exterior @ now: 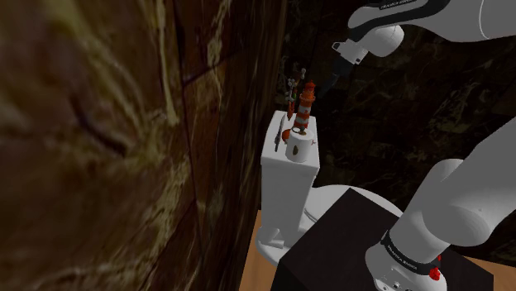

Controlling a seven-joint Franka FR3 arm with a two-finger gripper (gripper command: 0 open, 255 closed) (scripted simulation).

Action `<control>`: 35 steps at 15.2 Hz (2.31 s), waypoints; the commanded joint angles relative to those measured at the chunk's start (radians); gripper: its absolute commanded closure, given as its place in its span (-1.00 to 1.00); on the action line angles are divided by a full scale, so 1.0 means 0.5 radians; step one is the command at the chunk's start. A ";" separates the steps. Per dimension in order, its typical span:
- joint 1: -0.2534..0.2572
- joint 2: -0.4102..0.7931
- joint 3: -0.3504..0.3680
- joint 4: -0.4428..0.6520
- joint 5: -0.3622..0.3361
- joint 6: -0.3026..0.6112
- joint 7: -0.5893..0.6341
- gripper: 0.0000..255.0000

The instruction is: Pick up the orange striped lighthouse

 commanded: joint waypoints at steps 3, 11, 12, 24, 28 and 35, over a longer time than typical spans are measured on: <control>0.036 0.275 -0.156 0.234 0.309 -0.038 -0.335 -1.00; 0.036 0.336 -0.162 0.093 0.395 0.123 -0.451 -1.00; 0.036 0.335 -0.162 0.092 0.395 0.123 -0.451 -1.00; 0.035 0.317 -0.160 0.127 0.369 0.081 -0.418 1.00; 0.033 0.286 -0.154 0.203 0.324 -0.004 -0.358 1.00; 0.030 0.252 -0.148 0.353 0.268 -0.161 -0.266 1.00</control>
